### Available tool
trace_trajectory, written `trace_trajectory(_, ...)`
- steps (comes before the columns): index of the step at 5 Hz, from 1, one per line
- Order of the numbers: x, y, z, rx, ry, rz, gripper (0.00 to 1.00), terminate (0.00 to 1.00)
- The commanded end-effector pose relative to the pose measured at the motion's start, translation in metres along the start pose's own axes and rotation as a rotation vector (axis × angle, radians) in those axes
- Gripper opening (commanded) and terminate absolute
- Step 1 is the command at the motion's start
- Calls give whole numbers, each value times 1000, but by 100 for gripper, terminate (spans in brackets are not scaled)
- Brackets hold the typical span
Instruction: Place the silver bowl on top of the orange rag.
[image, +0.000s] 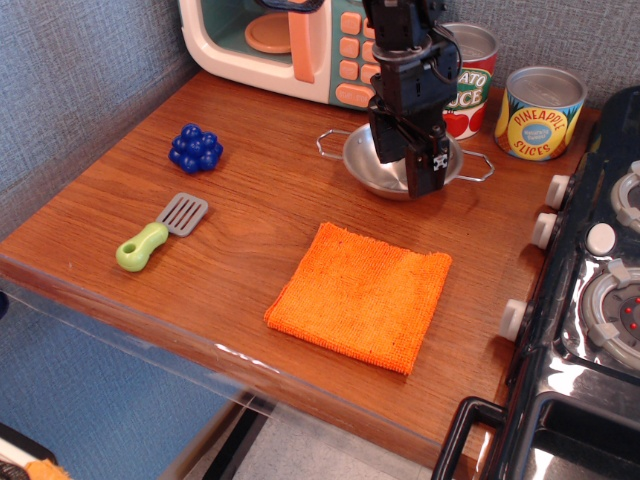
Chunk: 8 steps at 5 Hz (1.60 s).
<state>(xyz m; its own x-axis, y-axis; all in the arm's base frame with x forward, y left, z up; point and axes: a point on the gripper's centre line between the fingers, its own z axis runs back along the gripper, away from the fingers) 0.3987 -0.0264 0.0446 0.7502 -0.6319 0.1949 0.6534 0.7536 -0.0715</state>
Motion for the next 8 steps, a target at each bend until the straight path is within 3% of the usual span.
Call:
trace_trajectory(1, 13, -2, 33, -29, -105, -32, 100, 0)
trace_trajectory(2, 11, -4, 11, -47, -61, -35, 100, 0)
trace_trajectory(3, 16, -14, -2, -26, -27, -41, 100, 0)
trace_trajectory(5, 22, -23, -30, 32, 46, 137, 100, 0)
trace_trajectory(6, 20, -19, -30, 56, 28, 192, 0, 0)
trace_trajectory(7, 15, -16, -28, 72, -12, 324, 0, 0)
trace_trajectory(8, 16, -18, -20, 73, -102, 496, 0, 0)
